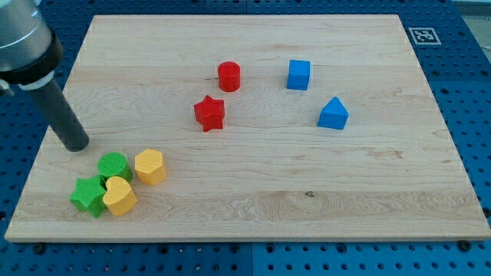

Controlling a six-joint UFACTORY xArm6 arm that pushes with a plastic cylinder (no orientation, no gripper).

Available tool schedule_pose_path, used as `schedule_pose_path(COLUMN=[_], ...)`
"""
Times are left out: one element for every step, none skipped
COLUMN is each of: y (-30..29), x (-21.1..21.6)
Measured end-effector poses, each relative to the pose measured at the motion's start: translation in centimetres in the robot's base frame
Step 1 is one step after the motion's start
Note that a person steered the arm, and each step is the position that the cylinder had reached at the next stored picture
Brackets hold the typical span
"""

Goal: Slide the heart and green star to the right side of the board

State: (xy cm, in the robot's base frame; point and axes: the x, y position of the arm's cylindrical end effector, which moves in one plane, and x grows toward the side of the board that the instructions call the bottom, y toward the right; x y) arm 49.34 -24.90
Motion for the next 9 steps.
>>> schedule_pose_path(y=[-0.2, -0.3, -0.1, 0.0, 0.1, 1.0, 2.5, 4.9, 8.0], x=[0.2, 3.0, 4.9, 6.1, 7.7, 8.4, 9.2, 9.3, 9.3])
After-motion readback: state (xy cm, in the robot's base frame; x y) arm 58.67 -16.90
